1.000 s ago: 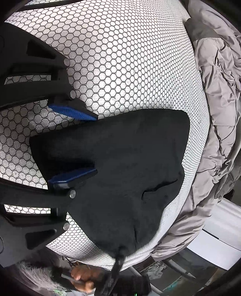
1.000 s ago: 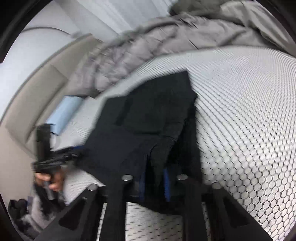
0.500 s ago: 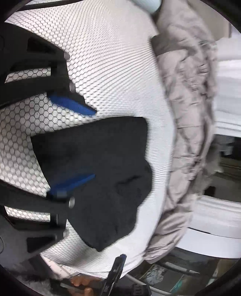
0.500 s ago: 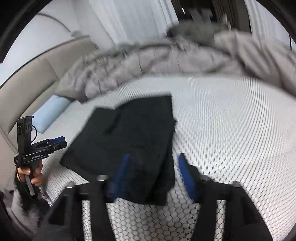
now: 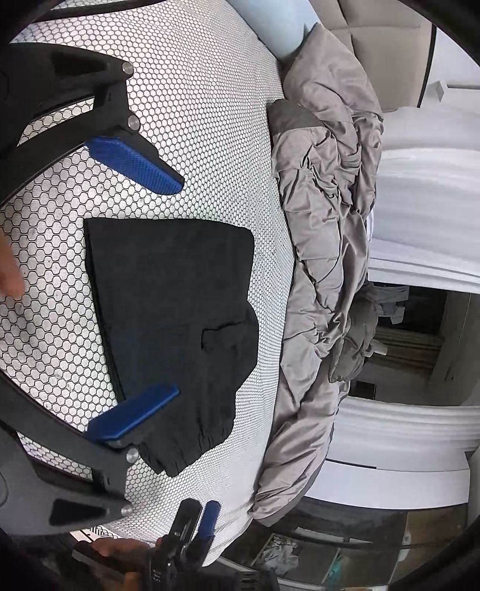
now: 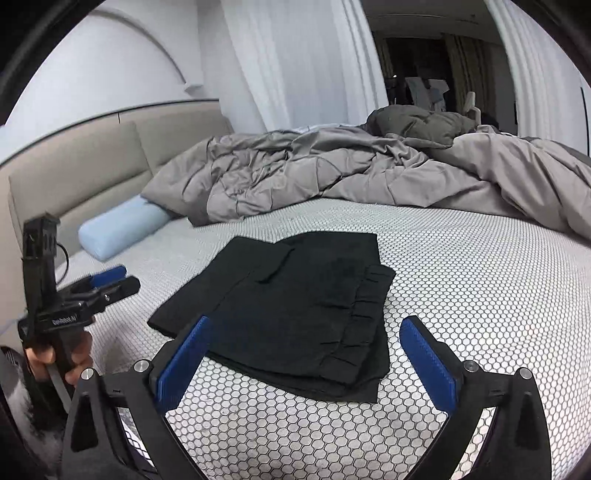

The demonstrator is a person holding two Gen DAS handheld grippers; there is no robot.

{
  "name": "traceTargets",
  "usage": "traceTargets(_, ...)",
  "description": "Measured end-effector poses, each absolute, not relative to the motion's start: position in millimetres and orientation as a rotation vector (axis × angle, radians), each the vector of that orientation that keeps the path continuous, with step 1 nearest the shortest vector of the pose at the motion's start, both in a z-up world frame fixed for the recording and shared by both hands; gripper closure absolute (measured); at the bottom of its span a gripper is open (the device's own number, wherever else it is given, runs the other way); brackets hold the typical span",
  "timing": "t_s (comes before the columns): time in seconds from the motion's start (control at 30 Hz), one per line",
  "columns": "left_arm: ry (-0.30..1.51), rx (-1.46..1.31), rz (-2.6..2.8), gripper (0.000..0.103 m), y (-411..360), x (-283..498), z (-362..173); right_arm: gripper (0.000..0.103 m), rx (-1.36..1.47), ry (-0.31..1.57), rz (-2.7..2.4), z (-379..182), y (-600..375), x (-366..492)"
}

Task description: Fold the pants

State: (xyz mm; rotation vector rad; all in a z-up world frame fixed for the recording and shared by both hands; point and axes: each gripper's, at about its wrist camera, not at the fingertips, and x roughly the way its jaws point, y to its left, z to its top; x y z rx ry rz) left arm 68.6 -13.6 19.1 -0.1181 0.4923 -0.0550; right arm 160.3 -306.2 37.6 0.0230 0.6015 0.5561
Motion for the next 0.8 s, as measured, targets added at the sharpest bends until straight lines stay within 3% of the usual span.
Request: traceTargets(0.8, 0.498, -0.115, -0.015, 0.001, 0, 78, 10, 0.0, 0.068, 0.514, 0.537, 38, -294, 151)
